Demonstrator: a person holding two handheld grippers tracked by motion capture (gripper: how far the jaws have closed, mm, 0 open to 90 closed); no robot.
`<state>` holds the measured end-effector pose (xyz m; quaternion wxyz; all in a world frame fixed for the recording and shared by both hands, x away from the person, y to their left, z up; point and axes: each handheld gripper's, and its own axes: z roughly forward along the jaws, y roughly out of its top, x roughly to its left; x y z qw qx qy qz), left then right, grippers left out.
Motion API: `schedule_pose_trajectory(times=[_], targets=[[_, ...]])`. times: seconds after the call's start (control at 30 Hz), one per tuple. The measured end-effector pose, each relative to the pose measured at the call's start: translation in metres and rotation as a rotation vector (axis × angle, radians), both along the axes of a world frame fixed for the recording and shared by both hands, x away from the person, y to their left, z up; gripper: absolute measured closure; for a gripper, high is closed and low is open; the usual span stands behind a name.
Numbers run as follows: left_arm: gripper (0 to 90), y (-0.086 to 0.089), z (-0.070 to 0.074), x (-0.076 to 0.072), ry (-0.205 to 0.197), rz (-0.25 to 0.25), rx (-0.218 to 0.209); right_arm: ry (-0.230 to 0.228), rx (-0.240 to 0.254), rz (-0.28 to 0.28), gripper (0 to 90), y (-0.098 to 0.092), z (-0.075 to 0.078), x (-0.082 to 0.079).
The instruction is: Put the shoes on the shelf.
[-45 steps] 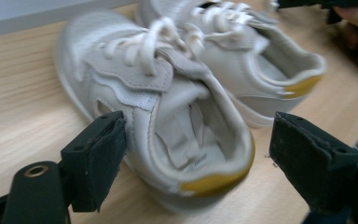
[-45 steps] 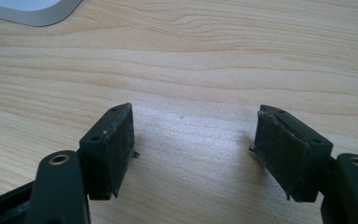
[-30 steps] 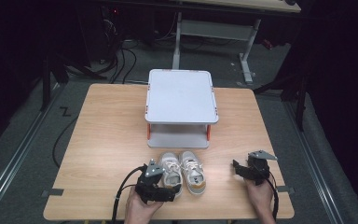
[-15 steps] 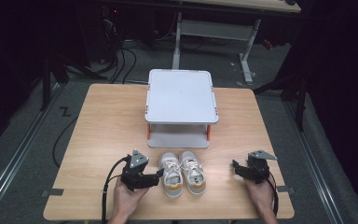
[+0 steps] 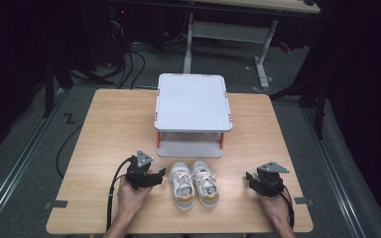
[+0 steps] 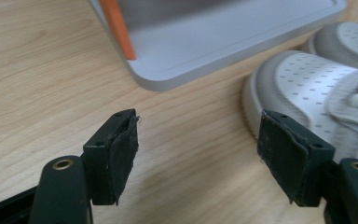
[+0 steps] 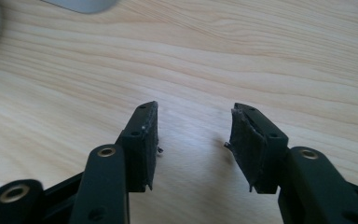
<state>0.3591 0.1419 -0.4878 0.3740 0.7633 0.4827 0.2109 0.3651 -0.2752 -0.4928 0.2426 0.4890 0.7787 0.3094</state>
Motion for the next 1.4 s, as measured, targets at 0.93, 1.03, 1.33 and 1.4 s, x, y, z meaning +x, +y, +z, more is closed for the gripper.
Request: schedule_pose_trajectory(times=[0.93, 1.03, 1.33, 1.4], targets=[[27.6, 0.005, -0.018, 0.005, 0.019, 0.074, 0.058, 0.475, 0.098, 0.406, 53.8, 0.136, 0.075, -0.022], [27.6, 0.005, -0.018, 0.005, 0.018, 0.071, 0.058, 0.515, 0.091, 0.377, 52.1, 0.144, 0.068, -0.017], [27.6, 0.005, -0.018, 0.005, 0.019, 0.069, 0.058, 0.602, 0.127, 0.349, 44.4, 0.158, 0.068, -0.008], [27.5, 0.005, -0.018, 0.005, 0.019, 0.067, 0.057, 0.605, 0.114, 0.339, 44.0, 0.163, 0.07, -0.007]])
